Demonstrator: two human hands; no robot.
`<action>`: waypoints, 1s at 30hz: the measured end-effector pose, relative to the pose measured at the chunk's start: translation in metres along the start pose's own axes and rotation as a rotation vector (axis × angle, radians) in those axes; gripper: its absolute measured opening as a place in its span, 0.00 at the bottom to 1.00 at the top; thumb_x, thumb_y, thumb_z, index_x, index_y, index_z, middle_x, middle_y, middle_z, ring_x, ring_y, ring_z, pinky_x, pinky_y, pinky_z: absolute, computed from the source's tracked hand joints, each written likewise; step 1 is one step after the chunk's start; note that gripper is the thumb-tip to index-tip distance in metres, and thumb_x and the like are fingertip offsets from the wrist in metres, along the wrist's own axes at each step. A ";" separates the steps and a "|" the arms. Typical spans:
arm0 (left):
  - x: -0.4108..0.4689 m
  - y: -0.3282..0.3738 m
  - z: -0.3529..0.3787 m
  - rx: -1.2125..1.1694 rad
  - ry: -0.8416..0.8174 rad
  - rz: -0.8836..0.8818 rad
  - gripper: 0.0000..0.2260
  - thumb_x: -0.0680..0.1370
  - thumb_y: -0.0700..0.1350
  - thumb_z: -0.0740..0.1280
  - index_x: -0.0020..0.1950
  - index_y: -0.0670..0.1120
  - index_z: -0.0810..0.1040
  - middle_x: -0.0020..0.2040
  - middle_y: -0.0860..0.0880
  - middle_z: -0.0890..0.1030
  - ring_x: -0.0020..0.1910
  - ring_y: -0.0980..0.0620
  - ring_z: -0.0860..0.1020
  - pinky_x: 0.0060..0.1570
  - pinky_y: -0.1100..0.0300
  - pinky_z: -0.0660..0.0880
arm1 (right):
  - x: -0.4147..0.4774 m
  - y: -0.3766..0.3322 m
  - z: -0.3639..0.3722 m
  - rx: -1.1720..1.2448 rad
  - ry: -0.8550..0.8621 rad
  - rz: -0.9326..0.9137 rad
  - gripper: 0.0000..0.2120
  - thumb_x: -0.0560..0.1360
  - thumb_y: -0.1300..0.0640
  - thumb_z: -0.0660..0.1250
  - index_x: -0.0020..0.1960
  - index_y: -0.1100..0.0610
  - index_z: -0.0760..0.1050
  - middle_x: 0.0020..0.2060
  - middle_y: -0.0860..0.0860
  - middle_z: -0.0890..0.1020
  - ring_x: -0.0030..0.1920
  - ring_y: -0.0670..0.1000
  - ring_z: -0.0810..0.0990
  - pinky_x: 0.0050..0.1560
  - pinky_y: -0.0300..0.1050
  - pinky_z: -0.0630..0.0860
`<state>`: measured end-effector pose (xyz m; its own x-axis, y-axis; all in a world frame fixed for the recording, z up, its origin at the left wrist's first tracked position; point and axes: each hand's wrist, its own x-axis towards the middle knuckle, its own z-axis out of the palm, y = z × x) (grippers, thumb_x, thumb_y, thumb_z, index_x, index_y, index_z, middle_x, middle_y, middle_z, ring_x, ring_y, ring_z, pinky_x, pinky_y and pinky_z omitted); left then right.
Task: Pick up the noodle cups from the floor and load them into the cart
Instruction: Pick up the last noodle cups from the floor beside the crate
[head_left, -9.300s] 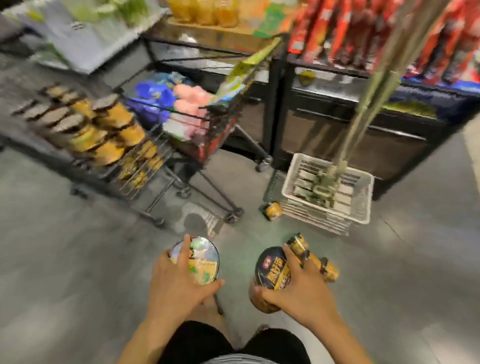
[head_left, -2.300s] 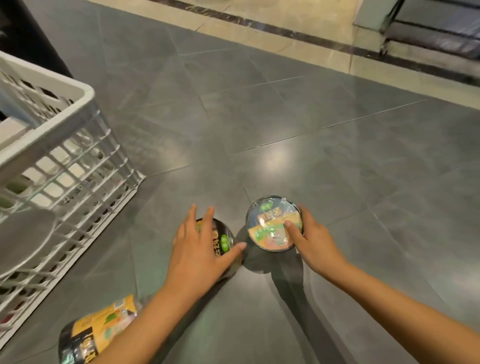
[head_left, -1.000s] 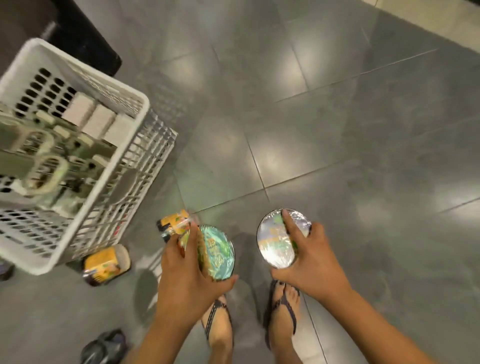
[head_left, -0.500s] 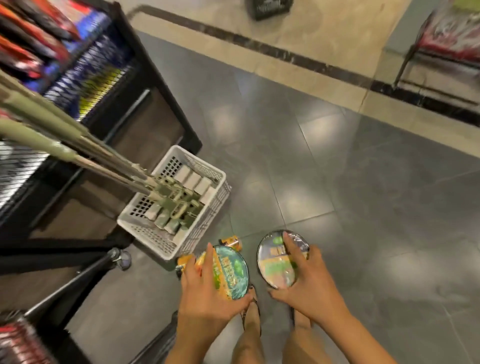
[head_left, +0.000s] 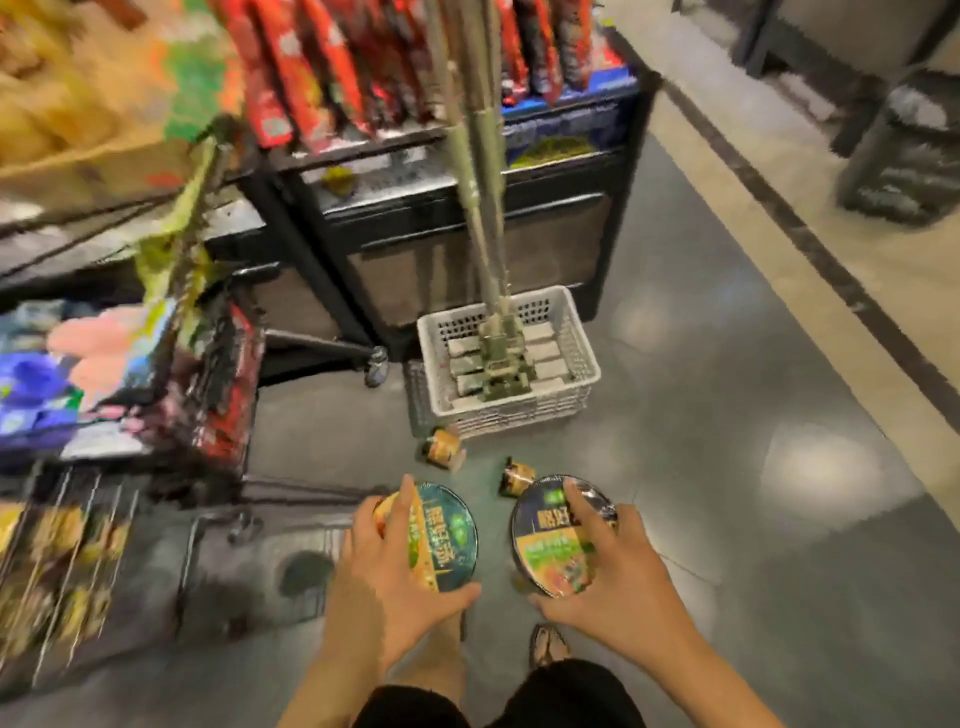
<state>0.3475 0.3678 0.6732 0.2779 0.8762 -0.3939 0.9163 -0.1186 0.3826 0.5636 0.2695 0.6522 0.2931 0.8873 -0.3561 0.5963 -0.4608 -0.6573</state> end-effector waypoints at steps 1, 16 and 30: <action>-0.014 -0.011 0.001 -0.040 0.022 -0.039 0.60 0.55 0.75 0.68 0.77 0.59 0.39 0.74 0.48 0.53 0.71 0.47 0.58 0.69 0.55 0.60 | -0.002 -0.006 0.004 -0.006 -0.036 -0.020 0.54 0.55 0.30 0.71 0.75 0.34 0.49 0.55 0.45 0.62 0.59 0.44 0.72 0.54 0.27 0.64; -0.140 -0.233 -0.074 -0.347 0.463 -0.515 0.57 0.57 0.73 0.72 0.78 0.59 0.47 0.69 0.52 0.59 0.69 0.50 0.62 0.62 0.56 0.69 | 0.013 -0.211 0.156 -0.317 -0.473 -0.494 0.57 0.54 0.31 0.73 0.75 0.34 0.46 0.59 0.45 0.58 0.61 0.46 0.67 0.61 0.35 0.67; -0.216 -0.466 -0.173 -0.560 0.676 -0.782 0.59 0.55 0.70 0.76 0.79 0.58 0.49 0.69 0.48 0.61 0.70 0.45 0.63 0.69 0.50 0.65 | 0.000 -0.412 0.349 -0.182 -0.633 -0.674 0.57 0.53 0.33 0.78 0.72 0.31 0.47 0.52 0.40 0.64 0.53 0.37 0.68 0.53 0.29 0.66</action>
<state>-0.1891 0.3148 0.7246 -0.6678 0.7093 -0.2256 0.4679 0.6358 0.6138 0.0573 0.4526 0.6907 -0.5853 0.7651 -0.2684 0.6152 0.2034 -0.7616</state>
